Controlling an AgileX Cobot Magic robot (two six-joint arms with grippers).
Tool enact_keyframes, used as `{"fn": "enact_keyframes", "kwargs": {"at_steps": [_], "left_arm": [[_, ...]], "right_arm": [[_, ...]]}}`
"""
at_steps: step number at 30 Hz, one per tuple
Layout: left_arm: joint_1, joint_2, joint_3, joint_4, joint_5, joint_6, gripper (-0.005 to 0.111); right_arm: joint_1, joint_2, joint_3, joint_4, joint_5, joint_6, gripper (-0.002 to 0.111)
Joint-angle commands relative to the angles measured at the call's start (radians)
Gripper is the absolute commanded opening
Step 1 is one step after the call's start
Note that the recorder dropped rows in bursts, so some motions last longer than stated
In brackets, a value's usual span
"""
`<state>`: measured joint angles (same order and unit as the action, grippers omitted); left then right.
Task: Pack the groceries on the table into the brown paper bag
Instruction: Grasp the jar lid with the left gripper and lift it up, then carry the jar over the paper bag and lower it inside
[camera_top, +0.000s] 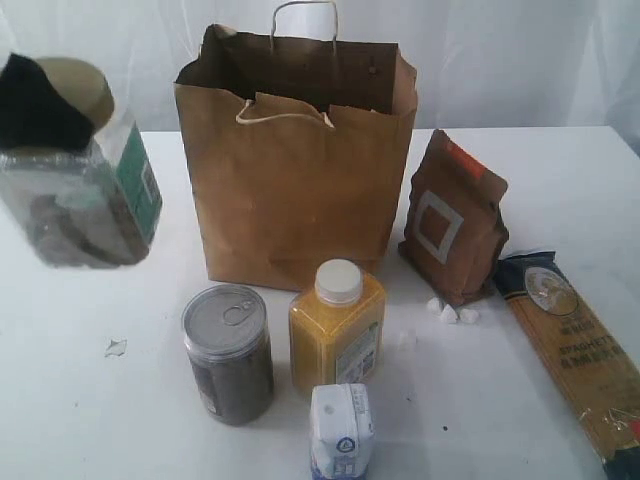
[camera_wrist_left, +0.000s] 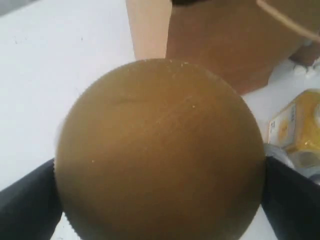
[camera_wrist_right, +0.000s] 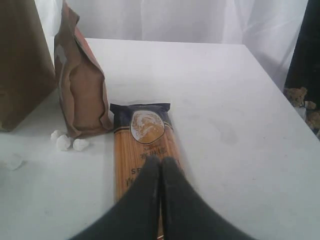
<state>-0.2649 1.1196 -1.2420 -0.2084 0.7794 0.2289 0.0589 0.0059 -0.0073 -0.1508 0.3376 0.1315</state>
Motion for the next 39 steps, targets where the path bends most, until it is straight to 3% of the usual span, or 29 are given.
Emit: {"fn": "enact_keyframes", "kwargs": {"at_steps": [1,9,18,30,39], "left_arm": [[-0.004,-0.023,-0.123,-0.019,0.01,0.006,0.0],[-0.006,0.012,-0.323,-0.092,0.001,0.016,0.0],[-0.017,0.163,-0.465,-0.42,-0.052,0.275,0.0],[-0.121,0.381,-0.623,-0.418,-0.167,0.337,0.0],[-0.12,0.471,-0.685,-0.418,-0.181,0.351,0.0]], "right_arm": [[0.004,-0.006,0.007,0.002,-0.001,0.002,0.0],[0.004,-0.006,0.007,0.002,-0.001,0.002,0.0],[0.004,-0.006,0.007,0.002,-0.001,0.002,0.0],[0.004,-0.006,0.007,0.002,-0.001,0.002,0.0],[0.004,-0.006,0.007,0.002,-0.001,0.002,0.0]]}}
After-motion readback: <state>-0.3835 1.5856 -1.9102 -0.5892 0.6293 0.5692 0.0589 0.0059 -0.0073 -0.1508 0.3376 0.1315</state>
